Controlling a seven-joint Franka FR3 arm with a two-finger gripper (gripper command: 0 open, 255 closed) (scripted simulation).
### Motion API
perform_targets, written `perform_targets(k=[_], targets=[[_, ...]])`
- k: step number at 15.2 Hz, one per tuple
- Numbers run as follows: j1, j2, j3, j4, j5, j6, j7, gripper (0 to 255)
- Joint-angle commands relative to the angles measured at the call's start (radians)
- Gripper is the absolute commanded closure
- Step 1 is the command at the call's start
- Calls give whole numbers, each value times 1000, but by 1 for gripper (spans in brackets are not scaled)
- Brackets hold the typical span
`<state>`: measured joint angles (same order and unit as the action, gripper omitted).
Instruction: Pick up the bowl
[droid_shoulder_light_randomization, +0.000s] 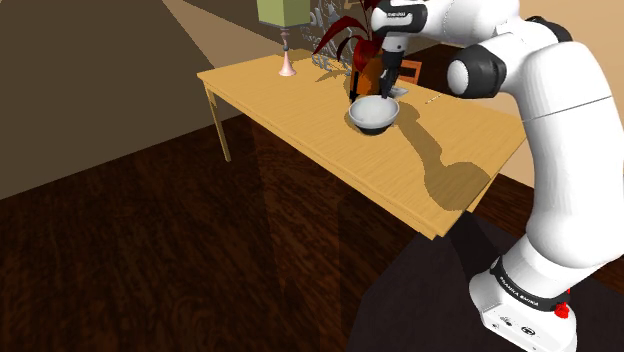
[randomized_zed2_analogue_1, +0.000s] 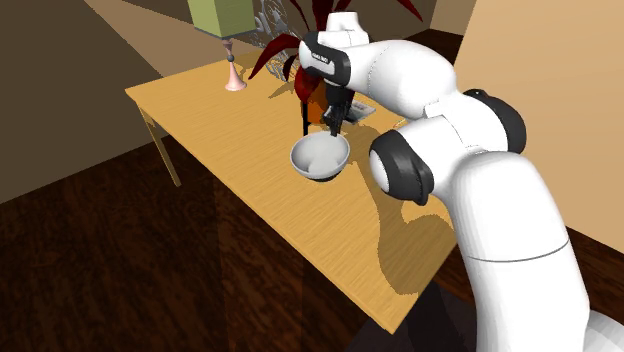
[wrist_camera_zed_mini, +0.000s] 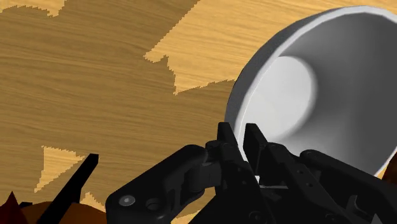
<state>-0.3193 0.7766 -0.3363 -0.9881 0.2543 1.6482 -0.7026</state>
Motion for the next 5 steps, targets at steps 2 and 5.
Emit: perform_targets(k=[2, 5], targets=[[-9, 9, 1, 60, 0, -48, 7, 255], [-13, 13, 2, 82, 1, -66, 9, 255]])
